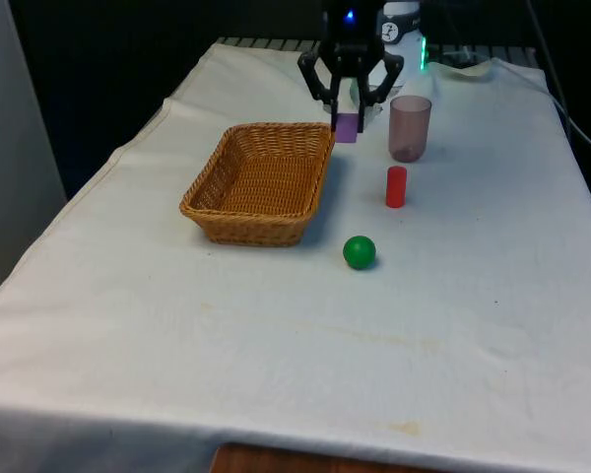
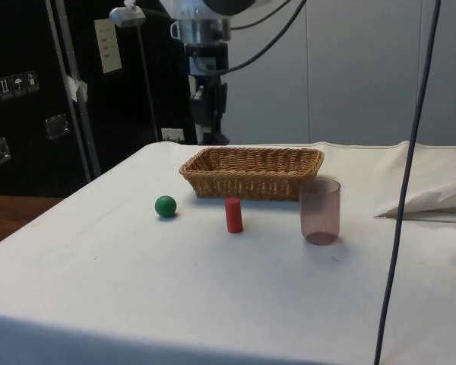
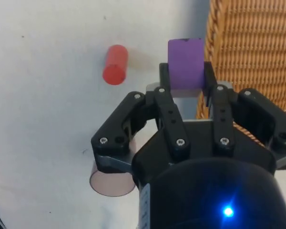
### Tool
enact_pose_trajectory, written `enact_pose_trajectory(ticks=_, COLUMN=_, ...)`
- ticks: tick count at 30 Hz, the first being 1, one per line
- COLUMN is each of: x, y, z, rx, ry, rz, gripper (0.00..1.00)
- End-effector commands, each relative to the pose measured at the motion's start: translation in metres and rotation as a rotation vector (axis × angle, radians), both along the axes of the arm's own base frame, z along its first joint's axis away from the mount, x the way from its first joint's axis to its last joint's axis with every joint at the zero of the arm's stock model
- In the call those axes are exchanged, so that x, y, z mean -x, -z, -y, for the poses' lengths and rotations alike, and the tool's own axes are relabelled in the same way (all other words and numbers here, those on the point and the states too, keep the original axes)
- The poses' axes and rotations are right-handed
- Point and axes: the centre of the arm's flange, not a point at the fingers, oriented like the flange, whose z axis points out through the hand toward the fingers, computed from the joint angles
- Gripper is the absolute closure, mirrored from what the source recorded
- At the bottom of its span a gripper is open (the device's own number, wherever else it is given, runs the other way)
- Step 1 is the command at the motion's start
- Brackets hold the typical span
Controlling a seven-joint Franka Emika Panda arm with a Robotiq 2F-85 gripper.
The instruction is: Pick up the triangular block and place it into the basket.
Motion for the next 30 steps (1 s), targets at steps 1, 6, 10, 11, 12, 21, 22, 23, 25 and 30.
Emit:
enact_pose_trajectory(ticks=1, x=0.004, y=-0.001, z=0.007, rx=-0.001, ry=-0.002, rz=0.003, gripper=0.67)
enact_pose_trajectory(ticks=6, x=0.010, y=0.001, z=0.024, rx=0.001, ry=0.000, rz=-0.001, gripper=0.67)
enact_pose_trajectory(ticks=10, x=0.011, y=0.003, z=0.030, rx=0.006, ry=0.002, rz=-0.011, gripper=0.67)
enact_pose_trajectory(ticks=11, x=0.014, y=0.004, z=0.036, rx=0.004, ry=0.001, rz=-0.006, gripper=0.67)
enact_pose_trajectory(ticks=12, x=0.016, y=0.005, z=0.040, rx=0.005, ry=0.001, rz=-0.007, gripper=0.67)
enact_pose_trajectory(ticks=21, x=0.027, y=0.023, z=0.067, rx=0.018, ry=0.006, rz=-0.014, gripper=0.67)
enact_pose_trajectory(ticks=22, x=0.027, y=0.026, z=0.070, rx=0.021, ry=0.007, rz=-0.014, gripper=0.67)
enact_pose_trajectory(ticks=23, x=0.028, y=0.031, z=0.075, rx=0.027, ry=0.008, rz=-0.014, gripper=0.67)
enact_pose_trajectory(ticks=25, x=0.028, y=0.034, z=0.077, rx=0.038, ry=0.010, rz=-0.022, gripper=0.67)
enact_pose_trajectory(ticks=30, x=0.028, y=0.046, z=0.090, rx=0.051, ry=0.011, rz=-0.011, gripper=0.67)
